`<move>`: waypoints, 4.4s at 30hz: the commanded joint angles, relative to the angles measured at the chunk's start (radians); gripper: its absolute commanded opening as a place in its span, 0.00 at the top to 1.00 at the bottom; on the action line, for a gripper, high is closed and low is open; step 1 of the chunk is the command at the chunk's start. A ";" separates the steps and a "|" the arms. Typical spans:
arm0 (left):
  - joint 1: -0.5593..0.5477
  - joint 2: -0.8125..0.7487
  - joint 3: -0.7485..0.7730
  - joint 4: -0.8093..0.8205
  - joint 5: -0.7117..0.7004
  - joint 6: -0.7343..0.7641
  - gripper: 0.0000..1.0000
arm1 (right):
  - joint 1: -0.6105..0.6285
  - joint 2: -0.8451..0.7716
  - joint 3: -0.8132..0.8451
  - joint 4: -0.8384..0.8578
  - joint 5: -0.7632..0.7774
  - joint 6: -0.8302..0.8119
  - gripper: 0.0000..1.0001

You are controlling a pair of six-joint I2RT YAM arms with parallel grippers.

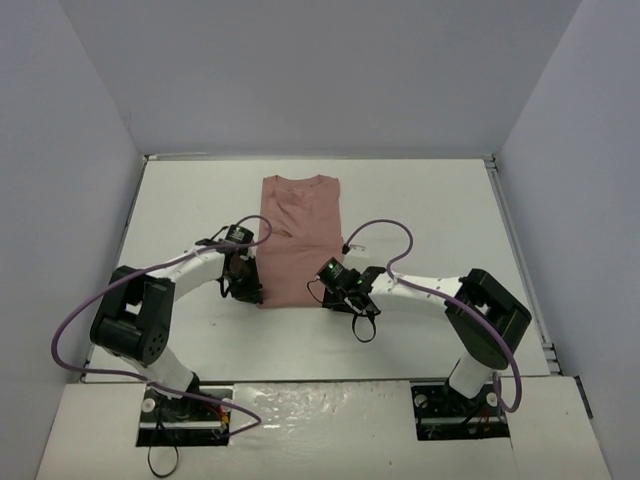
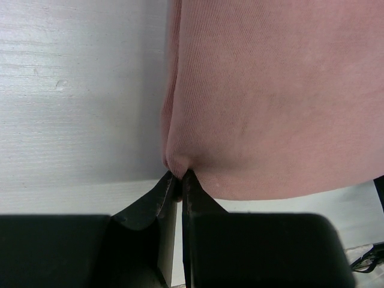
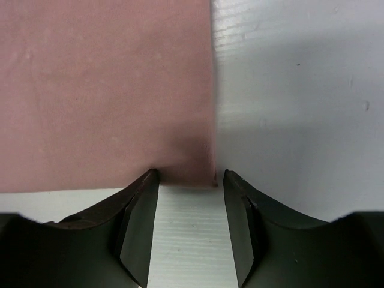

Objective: Fold and stack the t-shirts
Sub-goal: Grab one side of the 2/3 rectangular tshirt with both arms, then fold the long partially folded tshirt into a neat square

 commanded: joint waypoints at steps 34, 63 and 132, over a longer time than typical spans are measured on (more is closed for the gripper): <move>-0.054 -0.585 -0.138 -0.312 0.090 -0.140 1.00 | 0.166 -0.259 0.045 -0.493 -0.006 0.014 1.00; 0.120 -0.175 0.457 -0.302 -0.013 0.019 1.00 | -0.232 0.118 0.826 -0.686 -0.034 -0.502 1.00; 0.248 0.383 0.895 -0.127 0.041 0.072 0.76 | -0.414 0.772 1.511 -0.670 -0.115 -0.640 0.73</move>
